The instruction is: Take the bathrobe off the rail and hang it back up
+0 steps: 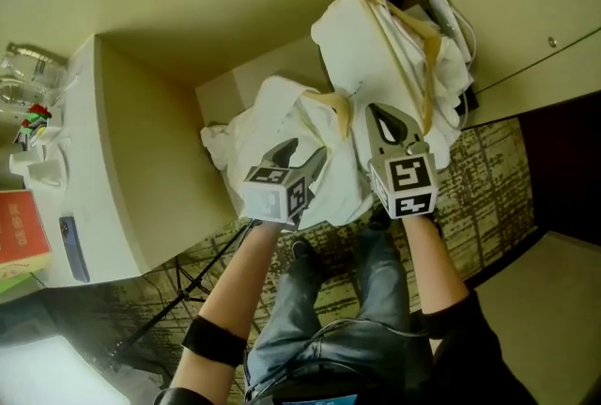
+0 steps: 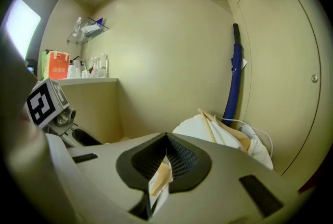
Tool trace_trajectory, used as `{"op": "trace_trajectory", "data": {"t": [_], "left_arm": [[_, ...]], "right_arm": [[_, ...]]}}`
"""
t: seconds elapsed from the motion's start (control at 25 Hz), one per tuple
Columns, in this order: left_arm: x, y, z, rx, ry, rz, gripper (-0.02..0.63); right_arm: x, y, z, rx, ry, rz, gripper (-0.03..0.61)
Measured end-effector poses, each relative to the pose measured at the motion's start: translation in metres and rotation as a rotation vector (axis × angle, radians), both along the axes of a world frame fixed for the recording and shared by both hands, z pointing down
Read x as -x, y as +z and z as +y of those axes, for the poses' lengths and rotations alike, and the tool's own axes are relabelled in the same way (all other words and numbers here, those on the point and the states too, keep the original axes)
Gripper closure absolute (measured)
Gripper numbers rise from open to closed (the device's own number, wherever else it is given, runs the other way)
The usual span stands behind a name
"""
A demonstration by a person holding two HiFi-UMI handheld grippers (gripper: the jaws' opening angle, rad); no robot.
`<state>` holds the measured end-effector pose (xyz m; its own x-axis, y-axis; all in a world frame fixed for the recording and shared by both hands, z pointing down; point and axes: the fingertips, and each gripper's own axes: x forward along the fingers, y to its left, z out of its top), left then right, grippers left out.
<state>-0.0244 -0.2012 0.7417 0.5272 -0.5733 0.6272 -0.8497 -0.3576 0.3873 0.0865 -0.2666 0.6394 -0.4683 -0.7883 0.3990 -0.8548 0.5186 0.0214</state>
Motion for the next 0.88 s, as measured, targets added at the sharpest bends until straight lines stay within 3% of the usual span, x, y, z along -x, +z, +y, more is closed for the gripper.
{"op": "trace_trajectory", "data": {"t": [0.36,0.88], "left_arm": [[-0.048,0.096,-0.055,0.125,0.009,0.035,0.331],[-0.079,0.16,-0.097,0.207,0.002,0.119,0.311]], "right_arm": [[-0.013,0.057,-0.04,-0.008,0.038,-0.035,0.56],[-0.037,0.098,-0.057,-0.021,0.079,-0.084,0.56]]}}
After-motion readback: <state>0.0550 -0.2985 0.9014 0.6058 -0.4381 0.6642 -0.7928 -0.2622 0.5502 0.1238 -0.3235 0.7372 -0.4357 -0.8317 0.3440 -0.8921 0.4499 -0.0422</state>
